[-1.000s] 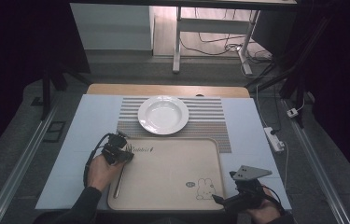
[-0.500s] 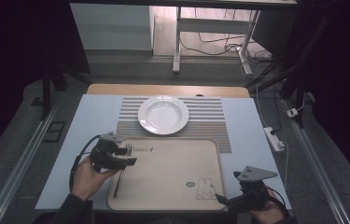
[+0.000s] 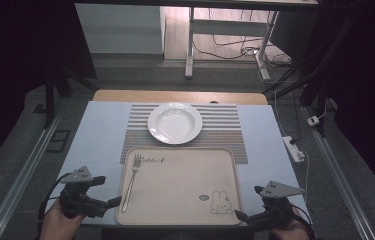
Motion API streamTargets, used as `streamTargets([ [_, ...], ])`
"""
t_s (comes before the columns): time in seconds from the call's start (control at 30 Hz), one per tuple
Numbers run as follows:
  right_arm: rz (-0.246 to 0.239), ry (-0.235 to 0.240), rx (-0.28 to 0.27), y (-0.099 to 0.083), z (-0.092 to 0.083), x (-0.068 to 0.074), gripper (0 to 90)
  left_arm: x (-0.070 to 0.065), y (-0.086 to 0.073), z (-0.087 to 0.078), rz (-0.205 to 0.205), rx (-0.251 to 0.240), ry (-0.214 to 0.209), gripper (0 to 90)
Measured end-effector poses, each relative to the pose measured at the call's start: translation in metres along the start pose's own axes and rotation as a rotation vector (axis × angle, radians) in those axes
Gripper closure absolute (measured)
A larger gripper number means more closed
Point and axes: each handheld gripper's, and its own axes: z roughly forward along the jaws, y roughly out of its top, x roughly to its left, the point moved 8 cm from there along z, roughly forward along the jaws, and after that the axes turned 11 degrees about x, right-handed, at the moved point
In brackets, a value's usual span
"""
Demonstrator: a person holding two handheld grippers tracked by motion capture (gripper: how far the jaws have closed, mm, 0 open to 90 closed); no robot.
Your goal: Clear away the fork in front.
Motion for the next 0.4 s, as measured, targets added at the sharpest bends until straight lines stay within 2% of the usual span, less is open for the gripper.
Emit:
streamTargets([
  [0.07,0.003,-0.001,0.004,-0.001,0.0,0.0,0.0,0.0,-0.01,-0.005,0.001,0.003,0.007,0.5],
  [0.1,0.005,-0.001,0.003,-0.001,0.0,0.0,0.0,0.001,-0.015,-0.007,-0.01,0.011,0.021,0.1],
  [0.2,0.008,-0.001,0.003,0.0,0.0,0.0,0.0,0.005,-0.022,-0.016,-0.042,-0.007,0.059,0.0],
  [0.23,0.008,-0.001,0.005,-0.001,0.0,0.0,0.0,0.008,-0.024,-0.017,-0.064,-0.003,0.075,0.0],
  [0.33,0.012,0.004,0.009,0.0,0.001,-0.001,0.0,0.011,-0.026,-0.019,-0.1,-0.006,0.055,0.0],
  [0.4,0.011,0.005,0.013,-0.001,0.002,-0.001,0.0,0.011,-0.025,-0.018,-0.101,-0.008,0.052,0.0],
])
